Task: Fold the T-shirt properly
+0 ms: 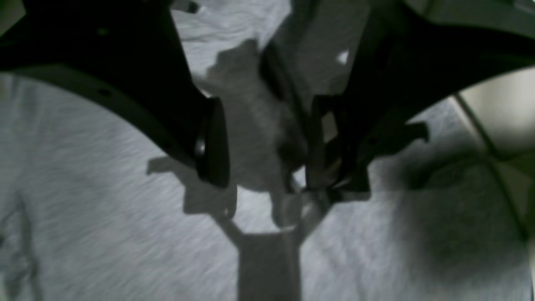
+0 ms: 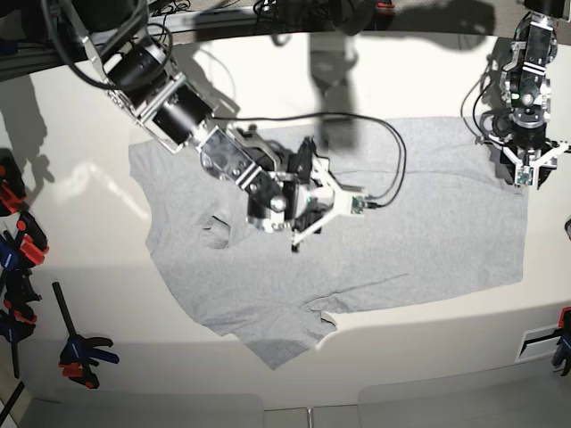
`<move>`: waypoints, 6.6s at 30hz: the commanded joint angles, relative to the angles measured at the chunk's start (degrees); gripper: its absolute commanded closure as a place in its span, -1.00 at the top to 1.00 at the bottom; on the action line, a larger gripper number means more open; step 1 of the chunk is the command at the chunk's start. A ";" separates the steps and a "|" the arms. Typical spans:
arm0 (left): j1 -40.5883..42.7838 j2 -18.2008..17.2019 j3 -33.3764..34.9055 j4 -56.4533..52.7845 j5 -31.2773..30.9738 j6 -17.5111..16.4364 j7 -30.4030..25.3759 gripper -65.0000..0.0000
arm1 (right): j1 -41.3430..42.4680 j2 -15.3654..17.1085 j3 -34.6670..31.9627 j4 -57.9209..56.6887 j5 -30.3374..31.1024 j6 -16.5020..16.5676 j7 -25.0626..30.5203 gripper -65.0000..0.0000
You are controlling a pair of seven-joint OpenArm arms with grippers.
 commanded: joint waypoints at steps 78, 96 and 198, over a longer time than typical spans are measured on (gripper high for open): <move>-0.59 -1.27 -0.48 0.63 0.55 1.53 -2.27 -0.31 | 5.40 11.17 0.52 -1.36 6.97 -0.10 -5.20 -0.11; -0.59 -1.27 -0.48 0.63 0.55 1.53 -2.25 -0.31 | 5.92 6.25 0.52 -3.76 -12.26 -9.88 7.41 -0.11; 0.55 11.58 -0.50 5.57 -12.59 -3.06 16.74 -0.31 | -36.26 8.68 54.93 11.93 7.61 -13.46 11.28 -0.11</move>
